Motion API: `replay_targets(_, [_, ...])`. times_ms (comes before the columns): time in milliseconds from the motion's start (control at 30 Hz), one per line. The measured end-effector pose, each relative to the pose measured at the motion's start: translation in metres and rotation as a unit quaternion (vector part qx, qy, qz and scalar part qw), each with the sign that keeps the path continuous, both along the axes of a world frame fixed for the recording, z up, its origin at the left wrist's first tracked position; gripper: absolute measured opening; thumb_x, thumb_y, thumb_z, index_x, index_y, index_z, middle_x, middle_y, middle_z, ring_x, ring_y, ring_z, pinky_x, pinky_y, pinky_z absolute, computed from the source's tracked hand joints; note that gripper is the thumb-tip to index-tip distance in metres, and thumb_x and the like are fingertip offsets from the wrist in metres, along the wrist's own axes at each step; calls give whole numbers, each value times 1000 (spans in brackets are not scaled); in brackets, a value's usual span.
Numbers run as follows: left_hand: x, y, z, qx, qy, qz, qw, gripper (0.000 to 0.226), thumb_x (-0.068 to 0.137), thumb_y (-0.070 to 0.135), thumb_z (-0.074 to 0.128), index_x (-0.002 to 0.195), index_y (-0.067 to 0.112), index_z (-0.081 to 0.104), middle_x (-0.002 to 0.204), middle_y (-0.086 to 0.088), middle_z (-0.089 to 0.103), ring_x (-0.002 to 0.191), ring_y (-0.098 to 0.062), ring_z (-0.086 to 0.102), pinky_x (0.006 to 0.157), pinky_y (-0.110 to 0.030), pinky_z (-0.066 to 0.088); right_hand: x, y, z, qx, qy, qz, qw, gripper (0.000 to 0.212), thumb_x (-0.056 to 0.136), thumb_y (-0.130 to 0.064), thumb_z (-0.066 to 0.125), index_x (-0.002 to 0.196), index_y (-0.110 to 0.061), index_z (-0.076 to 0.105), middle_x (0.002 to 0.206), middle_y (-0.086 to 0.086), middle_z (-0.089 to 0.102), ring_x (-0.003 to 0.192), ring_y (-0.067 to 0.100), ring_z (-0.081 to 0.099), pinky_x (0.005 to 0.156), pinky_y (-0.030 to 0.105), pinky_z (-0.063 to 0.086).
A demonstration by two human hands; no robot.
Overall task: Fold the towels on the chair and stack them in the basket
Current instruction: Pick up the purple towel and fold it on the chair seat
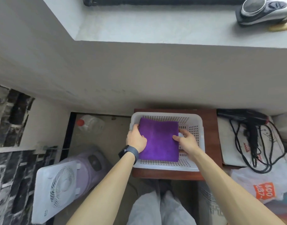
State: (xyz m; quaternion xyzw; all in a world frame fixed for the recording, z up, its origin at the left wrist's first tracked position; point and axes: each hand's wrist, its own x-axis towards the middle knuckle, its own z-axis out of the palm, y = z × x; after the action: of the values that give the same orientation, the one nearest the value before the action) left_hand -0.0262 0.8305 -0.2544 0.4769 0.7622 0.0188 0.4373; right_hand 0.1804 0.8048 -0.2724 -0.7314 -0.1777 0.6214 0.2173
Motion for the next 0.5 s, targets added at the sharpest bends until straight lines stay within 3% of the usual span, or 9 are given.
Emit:
replay_targets(233, [4, -3, -9, 11, 76, -71, 995, 58, 92, 13, 55, 144, 23, 30, 122, -12, 58, 104, -37, 62, 83, -42, 52, -7, 0, -17, 19, -79, 12, 997, 43, 96, -19, 62, 136, -28, 53, 126, 1, 63, 107, 28, 66, 88, 49, 59])
replay_targets(333, [9, -2, -9, 1, 101, -94, 990, 61, 92, 10, 54, 146, 21, 27, 119, -14, 57, 104, -39, 61, 81, -43, 51, -11, 2, -17, 29, -134, 46, 990, 44, 95, -21, 60, 139, -25, 53, 128, 0, 62, 112, 28, 62, 92, 43, 55])
replay_targets(400, [11, -1, -8, 2, 112, -96, 989, 72, 92, 12, 55, 152, 24, 17, 118, -13, 57, 104, -39, 61, 78, -42, 50, -12, 3, -17, 23, -162, 81, 983, 44, 95, -21, 58, 139, -25, 52, 130, 2, 62, 115, 29, 61, 90, 35, 52])
replay_targets(500, [13, -3, -7, 9, 129, -111, 985, 84, 93, 14, 55, 155, 29, 1, 120, -12, 56, 100, -36, 63, 69, -36, 47, -12, 4, -21, 14, -192, 115, 975, 47, 96, -23, 56, 142, -23, 50, 134, 4, 62, 117, 30, 61, 90, 35, 50])
